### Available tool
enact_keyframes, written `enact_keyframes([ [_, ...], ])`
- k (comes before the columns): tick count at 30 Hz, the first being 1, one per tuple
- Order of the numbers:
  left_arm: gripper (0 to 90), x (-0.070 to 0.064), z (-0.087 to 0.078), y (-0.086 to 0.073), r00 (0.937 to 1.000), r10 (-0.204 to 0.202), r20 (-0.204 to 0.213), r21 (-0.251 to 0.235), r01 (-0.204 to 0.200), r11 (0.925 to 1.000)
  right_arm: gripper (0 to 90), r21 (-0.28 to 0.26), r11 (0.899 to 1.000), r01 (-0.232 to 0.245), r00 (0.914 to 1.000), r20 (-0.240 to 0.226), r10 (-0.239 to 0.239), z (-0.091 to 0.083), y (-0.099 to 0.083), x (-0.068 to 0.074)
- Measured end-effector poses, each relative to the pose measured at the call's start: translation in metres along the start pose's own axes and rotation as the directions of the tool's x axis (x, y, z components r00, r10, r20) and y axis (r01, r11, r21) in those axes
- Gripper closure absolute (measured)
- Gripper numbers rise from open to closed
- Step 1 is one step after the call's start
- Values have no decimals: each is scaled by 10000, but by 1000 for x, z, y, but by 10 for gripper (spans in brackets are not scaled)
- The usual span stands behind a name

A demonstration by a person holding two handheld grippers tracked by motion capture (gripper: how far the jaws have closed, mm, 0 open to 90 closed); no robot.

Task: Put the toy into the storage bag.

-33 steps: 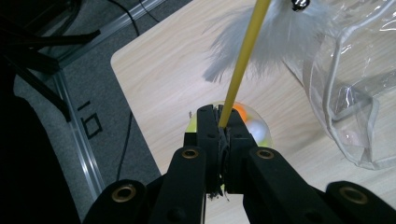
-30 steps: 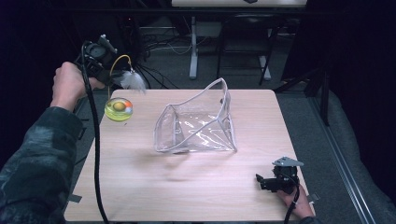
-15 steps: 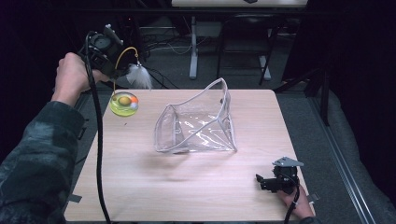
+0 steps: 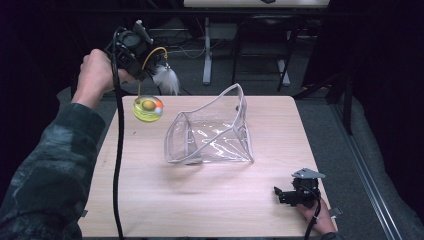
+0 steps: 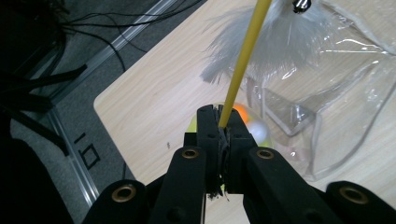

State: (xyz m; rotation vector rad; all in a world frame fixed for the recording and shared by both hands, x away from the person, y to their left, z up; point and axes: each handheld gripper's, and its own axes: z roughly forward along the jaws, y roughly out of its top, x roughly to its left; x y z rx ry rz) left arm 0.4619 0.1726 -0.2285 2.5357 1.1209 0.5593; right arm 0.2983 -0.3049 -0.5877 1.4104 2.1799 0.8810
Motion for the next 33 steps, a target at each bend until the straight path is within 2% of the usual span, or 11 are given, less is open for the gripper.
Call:
enact_keyframes([
  [8,884,-21,6,19,9984,402,389,-60,-400,9992,0,1,10000,-1,10000,-2,1,0,0,0],
  [15,884,-41,16,34,9929,885,800,-24,-886,9961,0,0,10000,3,10000,1,-3,0,0,0],
  [21,884,-56,24,43,9869,1217,1060,-2,-1223,9925,0,-1,10000,3,10000,-2,-3,0,0,0],
  [22,884,-60,28,45,9842,1282,1221,-39,-1287,9917,0,-2,10000,0,10000,1,0,0,0,0],
  [27,884,-68,36,48,9803,1431,1362,48,-1451,9894,0,-6,10000,14,10000,0,-14,0,0,0],
  [32,884,-77,48,50,9708,1667,1725,86,-1708,9853,0,-1,10000,5,10000,-2,-5,0,0,0],
  [33,885,-79,49,50,9705,1687,1724,98,-1730,9849,0,1,10000,4,10000,-1,-4,0,0,0],
])
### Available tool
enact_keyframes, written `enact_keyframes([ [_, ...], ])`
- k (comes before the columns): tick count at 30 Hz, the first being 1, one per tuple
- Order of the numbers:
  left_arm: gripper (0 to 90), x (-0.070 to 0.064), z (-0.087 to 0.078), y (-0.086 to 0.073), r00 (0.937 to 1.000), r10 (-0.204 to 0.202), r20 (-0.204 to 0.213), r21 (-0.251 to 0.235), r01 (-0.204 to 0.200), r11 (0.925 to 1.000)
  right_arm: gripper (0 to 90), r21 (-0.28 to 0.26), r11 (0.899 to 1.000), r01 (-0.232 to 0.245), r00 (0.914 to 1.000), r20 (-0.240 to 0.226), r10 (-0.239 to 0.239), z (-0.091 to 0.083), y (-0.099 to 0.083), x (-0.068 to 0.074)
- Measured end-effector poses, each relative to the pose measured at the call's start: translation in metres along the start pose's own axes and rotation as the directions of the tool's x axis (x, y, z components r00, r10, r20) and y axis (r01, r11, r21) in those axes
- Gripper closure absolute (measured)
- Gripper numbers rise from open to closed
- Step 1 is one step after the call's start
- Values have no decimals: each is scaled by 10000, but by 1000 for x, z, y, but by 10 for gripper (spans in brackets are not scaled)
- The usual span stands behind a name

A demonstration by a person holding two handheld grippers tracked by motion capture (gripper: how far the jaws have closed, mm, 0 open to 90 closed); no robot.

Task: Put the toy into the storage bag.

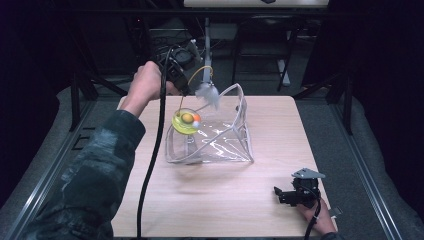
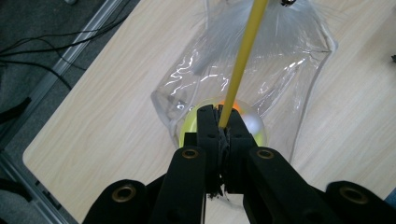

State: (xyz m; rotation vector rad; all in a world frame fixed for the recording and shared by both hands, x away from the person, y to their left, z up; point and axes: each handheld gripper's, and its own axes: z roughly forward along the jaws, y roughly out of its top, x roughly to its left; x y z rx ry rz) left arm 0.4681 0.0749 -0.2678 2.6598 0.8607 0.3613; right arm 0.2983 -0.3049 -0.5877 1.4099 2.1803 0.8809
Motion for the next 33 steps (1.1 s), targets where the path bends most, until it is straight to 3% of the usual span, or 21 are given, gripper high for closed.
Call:
enact_keyframes([
  [9,884,-6,24,6,9996,16,266,192,-21,9998,0,1,10000,-5,10000,-5,5,0,0,0],
  [19,884,-7,61,4,9985,-153,527,643,119,9979,0,-20,10000,30,10000,23,-30,0,0,0],
  [33,884,-8,89,-2,9977,-442,512,626,410,9972,0,-21,10000,31,10000,24,-31,0,0,0],
])
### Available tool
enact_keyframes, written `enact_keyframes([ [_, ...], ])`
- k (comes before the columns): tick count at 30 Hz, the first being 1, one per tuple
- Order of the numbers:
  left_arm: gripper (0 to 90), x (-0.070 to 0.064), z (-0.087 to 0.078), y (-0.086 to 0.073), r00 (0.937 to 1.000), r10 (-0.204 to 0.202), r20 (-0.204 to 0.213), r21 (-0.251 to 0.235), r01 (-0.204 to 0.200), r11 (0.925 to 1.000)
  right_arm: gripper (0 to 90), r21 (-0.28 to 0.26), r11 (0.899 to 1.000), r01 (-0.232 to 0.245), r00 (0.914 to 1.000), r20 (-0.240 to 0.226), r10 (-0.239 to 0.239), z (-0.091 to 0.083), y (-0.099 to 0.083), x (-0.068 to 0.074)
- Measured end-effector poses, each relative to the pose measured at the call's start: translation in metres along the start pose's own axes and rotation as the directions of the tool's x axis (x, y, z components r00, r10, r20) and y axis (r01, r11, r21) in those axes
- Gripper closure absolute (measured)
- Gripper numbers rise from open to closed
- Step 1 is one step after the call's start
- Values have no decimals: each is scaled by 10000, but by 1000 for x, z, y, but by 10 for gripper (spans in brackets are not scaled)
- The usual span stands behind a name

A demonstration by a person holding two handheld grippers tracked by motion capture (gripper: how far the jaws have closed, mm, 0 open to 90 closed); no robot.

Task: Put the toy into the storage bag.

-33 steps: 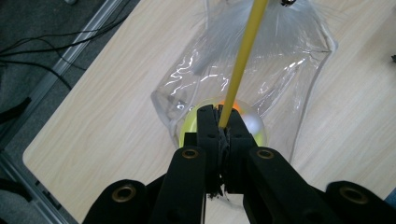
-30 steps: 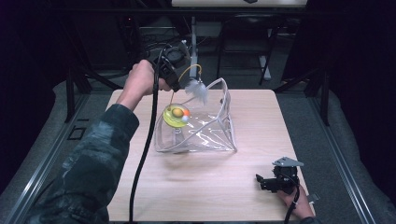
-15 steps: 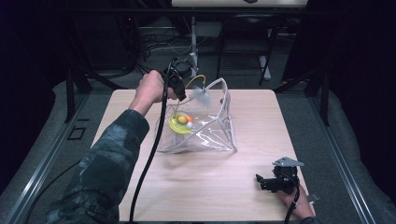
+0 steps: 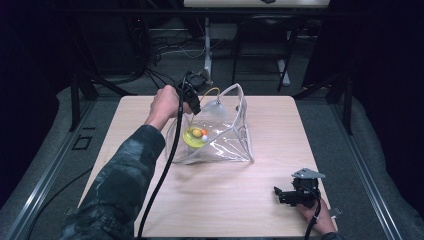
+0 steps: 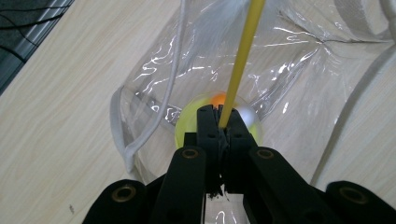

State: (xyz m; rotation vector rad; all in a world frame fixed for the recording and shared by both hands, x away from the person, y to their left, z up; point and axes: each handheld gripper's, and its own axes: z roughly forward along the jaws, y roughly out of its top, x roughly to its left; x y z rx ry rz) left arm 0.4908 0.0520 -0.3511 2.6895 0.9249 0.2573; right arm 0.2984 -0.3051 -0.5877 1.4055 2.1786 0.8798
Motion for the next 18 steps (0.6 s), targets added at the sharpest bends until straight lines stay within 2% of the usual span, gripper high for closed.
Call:
enact_keyframes([
  [10,884,0,29,-4,9996,-199,207,107,197,9997,0,17,10000,-33,10000,-24,33,0,0,0],
  [18,884,-5,38,-2,9993,-157,326,-105,161,9998,0,24,10000,-34,10000,-28,34,0,0,0],
])
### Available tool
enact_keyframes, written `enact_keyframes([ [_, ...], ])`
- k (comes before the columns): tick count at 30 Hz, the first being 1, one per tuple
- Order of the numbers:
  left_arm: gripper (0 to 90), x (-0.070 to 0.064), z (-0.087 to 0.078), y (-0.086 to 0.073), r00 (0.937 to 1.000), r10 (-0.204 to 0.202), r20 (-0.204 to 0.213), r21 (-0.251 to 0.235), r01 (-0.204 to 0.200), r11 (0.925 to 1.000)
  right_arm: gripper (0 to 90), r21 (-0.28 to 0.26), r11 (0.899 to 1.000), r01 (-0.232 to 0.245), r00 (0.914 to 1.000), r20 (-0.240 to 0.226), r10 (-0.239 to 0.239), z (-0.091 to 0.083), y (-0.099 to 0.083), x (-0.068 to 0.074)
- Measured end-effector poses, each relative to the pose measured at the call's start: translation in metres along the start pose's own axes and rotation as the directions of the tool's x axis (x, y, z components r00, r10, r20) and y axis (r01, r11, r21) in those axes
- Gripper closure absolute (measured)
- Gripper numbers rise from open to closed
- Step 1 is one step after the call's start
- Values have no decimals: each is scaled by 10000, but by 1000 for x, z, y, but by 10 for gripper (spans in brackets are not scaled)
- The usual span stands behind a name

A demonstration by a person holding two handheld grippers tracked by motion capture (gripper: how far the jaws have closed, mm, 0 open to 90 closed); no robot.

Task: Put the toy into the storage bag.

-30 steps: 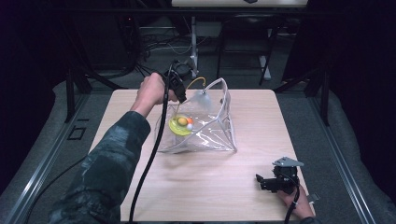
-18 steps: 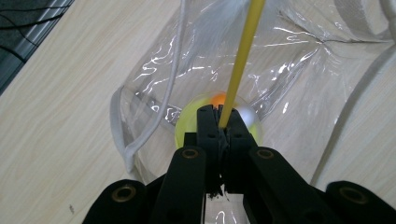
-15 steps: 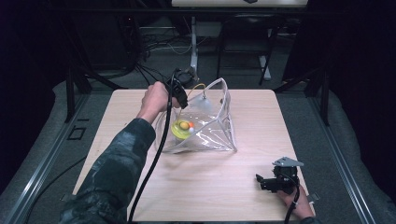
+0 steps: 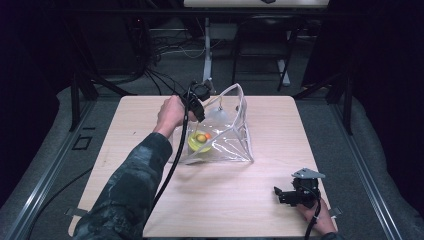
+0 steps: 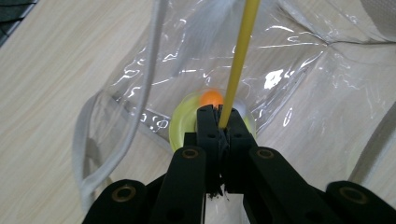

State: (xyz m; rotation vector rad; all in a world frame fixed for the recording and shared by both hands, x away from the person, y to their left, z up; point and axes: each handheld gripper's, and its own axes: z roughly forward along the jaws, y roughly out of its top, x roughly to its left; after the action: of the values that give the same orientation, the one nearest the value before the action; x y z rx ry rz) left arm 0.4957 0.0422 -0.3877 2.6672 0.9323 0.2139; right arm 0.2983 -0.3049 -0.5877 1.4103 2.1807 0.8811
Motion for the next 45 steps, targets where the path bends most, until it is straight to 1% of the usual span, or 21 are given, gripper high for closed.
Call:
enact_keyframes([
  [10,883,-4,12,-1,9997,-109,240,47,108,9999,0,-28,10000,20,10000,12,-20,0,0,0],
  [15,881,-5,19,-2,9996,-227,192,42,227,9997,0,-25,10000,31,10000,10,-31,0,0,0],
  [16,881,-5,21,-3,9997,-184,157,87,182,9998,0,-18,10000,1,10000,-10,-1,0,0,0],
  [18,880,-5,23,-5,9994,-306,131,-68,307,9995,0,-5,10000,-5,10000,-15,5,0,0,0],
  [21,877,-4,22,-6,9992,-385,76,-151,386,9991,0,7,10000,-2,10000,-18,2,0,0,0],
  [22,873,-4,21,-7,9991,-414,-21,-190,413,9990,0,12,10000,-1,10000,-17,1,0,0,0],
  [23,852,-5,21,-7,9990,-437,-44,-210,436,9988,0,0,10000,30,10000,9,-30,0,0,0],
  [24,804,-5,20,-7,9990,-439,29,-219,439,9988,0,0,10000,0,10000,-8,0,0,0,0],
  [25,804,-5,19,-8,9991,-427,12,-266,427,9987,0,0,10000,0,10000,-8,0,0,0,0],
  [26,748,-5,17,-8,9989,-458,-99,-296,455,9985,0,7,10000,13,10000,3,-13,0,0,0],
  [28,702,-4,12,-10,9993,-355,-144,-362,349,9987,0,13,10000,-1,10000,-13,2,0,0,0],
  [29,628,-4,10,-11,9990,-383,-239,-392,373,9985,0,15,10000,4,10000,-13,-4,0,0,0],
  [31,550,-5,5,-14,9991,-316,-273,-466,303,9985,0,13,10000,3,10000,-12,-3,0,0,0],
  [33,456,-5,0,-16,9986,-294,-438,-472,273,9985,0,15,10000,0,10000,-10,0,0,0,0],
  [35,392,-5,-6,-21,9983,-322,-475,-652,291,9974,0,14,10000,4,10000,-9,-4,0,0,0],
  [36,299,-4,-10,-23,9980,-337,-529,-709,299,9970,0,14,10000,2,10000,-7,-2,0,0,0],
  [37,299,-4,-13,-26,9980,-383,-511,-806,341,9962,0,14,10000,2,10000,-7,-2,0,0,0],
  [38,230,-3,-17,-28,9976,-418,-549,-941,365,9949,0,12,10000,1,10000,-6,-1,0,0,0],
  [39,230,-3,-20,-31,9970,-495,-599,-1033,431,9937,0,12,10000,1,10000,-6,-1,0,0,0],
  [41,193,-2,-27,-37,9966,-569,-593,-1250,492,9909,0,15,10000,-2,10000,-8,2,0,0,0],
  [45,153,2,-37,-51,9948,-722,-720,-1450,612,9875,0,11,10000,-2,10000,-6,2,0,0,0],
])
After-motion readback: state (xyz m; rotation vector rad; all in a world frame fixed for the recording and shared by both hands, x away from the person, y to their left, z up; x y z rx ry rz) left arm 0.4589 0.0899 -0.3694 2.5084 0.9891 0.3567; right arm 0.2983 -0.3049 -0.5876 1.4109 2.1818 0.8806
